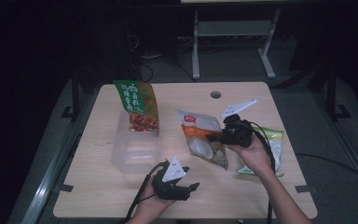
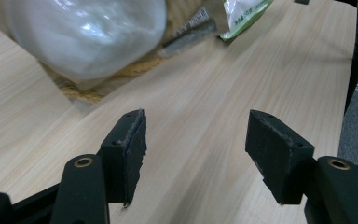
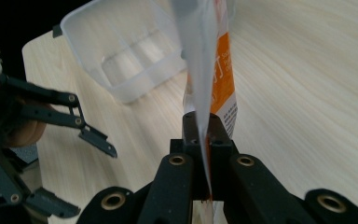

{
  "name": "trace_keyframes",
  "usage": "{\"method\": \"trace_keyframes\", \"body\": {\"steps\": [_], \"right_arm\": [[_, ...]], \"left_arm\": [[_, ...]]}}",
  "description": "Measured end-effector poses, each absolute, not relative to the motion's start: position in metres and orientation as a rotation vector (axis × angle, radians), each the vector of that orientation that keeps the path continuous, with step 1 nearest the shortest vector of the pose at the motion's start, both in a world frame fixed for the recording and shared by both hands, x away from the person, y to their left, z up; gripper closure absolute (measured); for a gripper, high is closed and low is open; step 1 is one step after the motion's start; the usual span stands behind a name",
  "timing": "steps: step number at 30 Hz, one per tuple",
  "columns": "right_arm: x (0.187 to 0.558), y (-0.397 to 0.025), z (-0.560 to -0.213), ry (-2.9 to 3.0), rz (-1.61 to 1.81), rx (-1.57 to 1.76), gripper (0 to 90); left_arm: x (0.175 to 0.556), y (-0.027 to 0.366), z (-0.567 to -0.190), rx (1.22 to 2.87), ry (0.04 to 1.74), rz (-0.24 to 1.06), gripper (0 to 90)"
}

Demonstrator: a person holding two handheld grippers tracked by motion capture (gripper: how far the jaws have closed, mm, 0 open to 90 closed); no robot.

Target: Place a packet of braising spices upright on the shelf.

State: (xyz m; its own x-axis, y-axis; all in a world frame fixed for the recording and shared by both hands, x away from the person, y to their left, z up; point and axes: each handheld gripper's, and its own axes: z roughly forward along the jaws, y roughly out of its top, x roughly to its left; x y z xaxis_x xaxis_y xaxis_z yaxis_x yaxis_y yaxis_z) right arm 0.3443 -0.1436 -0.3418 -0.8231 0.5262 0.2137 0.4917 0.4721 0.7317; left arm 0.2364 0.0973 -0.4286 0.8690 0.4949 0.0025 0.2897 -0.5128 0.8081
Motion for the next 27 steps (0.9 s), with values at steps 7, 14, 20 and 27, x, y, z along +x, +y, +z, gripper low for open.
{"method": "trace_keyframes", "body": {"steps": [7,14,20,27], "right_arm": [[0.349,-0.123,-0.328,2.669,1.335,0.843,90.0],[0.354,-0.097,-0.31,2.674,1.361,0.758,90.0],[0.363,-0.072,-0.295,2.677,1.38,0.681,90.0],[0.374,-0.039,-0.284,2.673,1.403,0.638,90.0]], "left_arm": [[0.231,0.103,-0.432,2.146,0.57,0.274,37.1],[0.225,0.111,-0.431,2.139,0.571,0.264,36.4],[0.222,0.118,-0.43,2.124,0.582,0.257,36.4],[0.221,0.125,-0.431,2.111,0.597,0.261,36.0]]}}
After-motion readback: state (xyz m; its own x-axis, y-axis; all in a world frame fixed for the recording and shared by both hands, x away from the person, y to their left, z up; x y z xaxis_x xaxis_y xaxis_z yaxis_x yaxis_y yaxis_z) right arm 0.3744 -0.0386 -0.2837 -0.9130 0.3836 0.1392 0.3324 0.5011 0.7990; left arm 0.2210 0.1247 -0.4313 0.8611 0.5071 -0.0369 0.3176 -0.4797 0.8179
